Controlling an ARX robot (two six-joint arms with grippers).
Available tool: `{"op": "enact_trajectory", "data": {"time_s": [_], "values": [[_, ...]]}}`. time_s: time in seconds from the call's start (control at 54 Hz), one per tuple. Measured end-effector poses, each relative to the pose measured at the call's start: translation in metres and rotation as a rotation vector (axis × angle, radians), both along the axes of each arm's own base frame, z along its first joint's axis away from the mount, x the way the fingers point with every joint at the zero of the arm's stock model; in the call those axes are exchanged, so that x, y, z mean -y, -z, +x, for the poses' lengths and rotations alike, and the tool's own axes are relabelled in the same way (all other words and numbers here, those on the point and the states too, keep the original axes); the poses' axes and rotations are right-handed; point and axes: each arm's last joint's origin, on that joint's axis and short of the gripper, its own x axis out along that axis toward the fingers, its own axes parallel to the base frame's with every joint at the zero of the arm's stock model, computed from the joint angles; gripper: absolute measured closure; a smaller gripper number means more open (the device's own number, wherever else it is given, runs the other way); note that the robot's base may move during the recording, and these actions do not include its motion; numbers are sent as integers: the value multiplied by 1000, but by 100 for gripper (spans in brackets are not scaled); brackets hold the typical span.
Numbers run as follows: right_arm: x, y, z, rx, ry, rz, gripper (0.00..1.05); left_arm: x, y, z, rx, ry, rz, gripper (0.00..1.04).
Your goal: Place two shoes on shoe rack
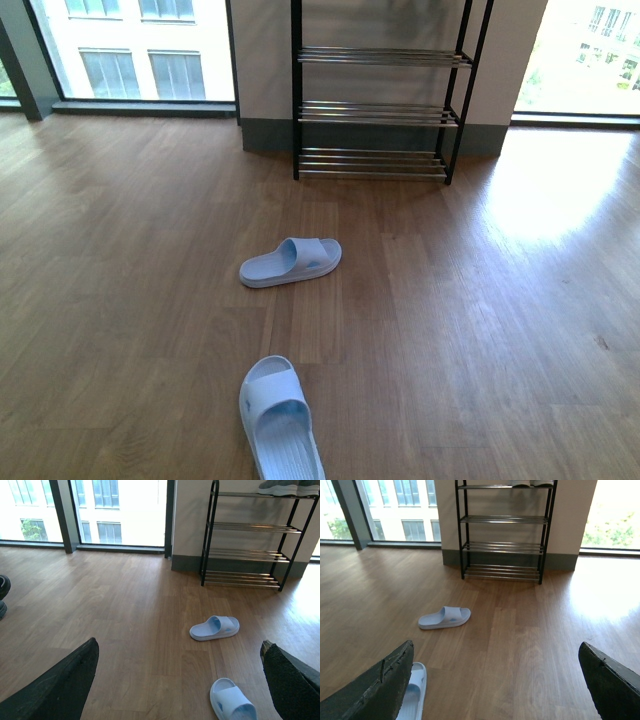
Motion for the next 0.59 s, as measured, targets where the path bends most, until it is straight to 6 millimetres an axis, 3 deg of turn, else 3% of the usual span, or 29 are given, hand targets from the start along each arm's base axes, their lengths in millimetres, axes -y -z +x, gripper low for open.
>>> {"op": "enact_trajectory", "data": {"time_s": [0.592], "values": [[0,0,0,0,0,0,9,0,0,0,0,0,0,9]]}}
